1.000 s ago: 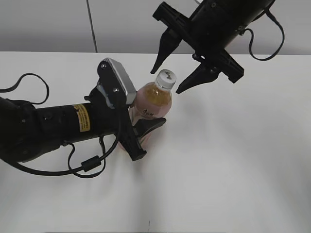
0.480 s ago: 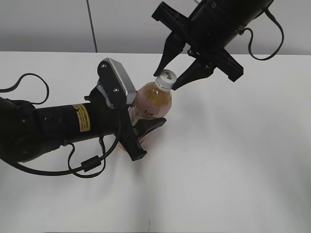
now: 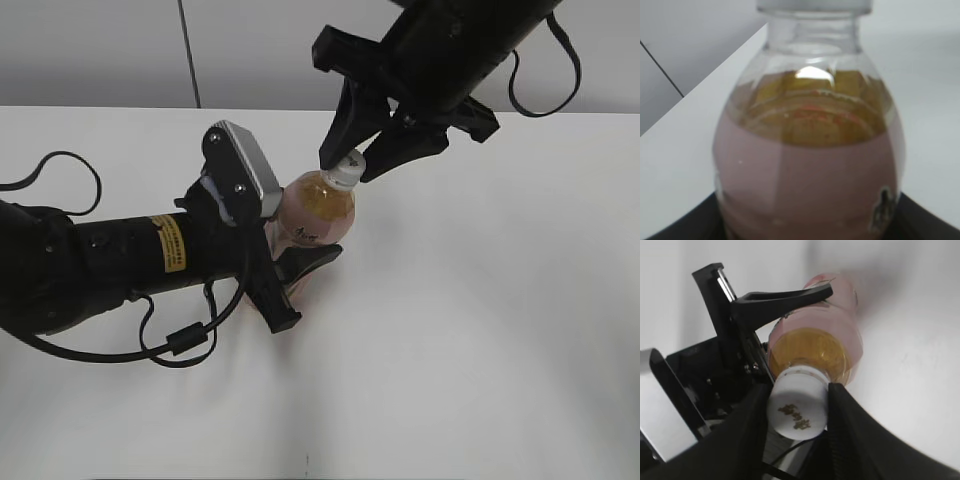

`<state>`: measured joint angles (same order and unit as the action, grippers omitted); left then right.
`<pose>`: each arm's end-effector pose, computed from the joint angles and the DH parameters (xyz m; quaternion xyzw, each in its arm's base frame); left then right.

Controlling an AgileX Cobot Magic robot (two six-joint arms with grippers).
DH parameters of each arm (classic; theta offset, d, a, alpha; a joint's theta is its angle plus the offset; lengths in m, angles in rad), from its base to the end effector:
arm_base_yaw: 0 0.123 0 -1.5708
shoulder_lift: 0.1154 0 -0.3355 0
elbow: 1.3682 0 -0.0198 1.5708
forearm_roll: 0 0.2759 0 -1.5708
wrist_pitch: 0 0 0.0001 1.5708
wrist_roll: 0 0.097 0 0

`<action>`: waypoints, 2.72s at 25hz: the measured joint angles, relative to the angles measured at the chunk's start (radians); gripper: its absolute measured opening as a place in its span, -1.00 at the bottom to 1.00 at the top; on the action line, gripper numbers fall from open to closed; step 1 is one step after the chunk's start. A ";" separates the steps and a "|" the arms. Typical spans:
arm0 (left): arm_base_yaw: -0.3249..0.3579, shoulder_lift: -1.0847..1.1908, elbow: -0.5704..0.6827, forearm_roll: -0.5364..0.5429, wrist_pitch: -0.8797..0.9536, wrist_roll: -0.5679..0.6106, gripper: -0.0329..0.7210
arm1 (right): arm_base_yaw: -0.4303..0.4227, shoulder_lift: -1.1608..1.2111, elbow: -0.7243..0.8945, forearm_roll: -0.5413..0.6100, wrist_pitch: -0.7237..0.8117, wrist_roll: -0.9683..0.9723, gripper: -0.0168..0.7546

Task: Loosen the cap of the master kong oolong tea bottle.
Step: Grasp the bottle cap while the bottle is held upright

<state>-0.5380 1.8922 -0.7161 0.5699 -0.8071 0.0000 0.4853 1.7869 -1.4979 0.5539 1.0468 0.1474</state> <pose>0.2990 -0.2224 0.1595 0.4713 0.6659 -0.1971 0.5437 0.3479 0.2334 0.3246 -0.0640 0.9522 0.2909 0.0671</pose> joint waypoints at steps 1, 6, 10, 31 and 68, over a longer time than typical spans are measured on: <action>0.000 0.000 0.000 0.001 0.000 0.000 0.14 | 0.000 0.000 0.000 -0.002 0.002 -0.071 -0.23; -0.001 0.000 0.000 0.003 0.004 0.000 0.14 | 0.002 0.000 -0.002 -0.064 0.005 -0.394 -0.23; -0.001 0.000 0.000 0.004 0.029 0.000 0.14 | 0.007 0.000 -0.004 -0.150 -0.001 -0.623 -0.24; 0.004 0.000 0.000 -0.029 0.000 -0.011 0.14 | 0.001 0.004 -0.003 0.008 -0.074 -1.569 -0.25; 0.008 0.008 0.009 -0.011 -0.052 0.000 0.14 | 0.086 0.001 -0.059 -0.131 -0.006 -2.804 -0.25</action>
<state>-0.5304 1.9000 -0.7068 0.5590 -0.8592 0.0000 0.5711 1.7878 -1.5568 0.4228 1.0407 -2.6561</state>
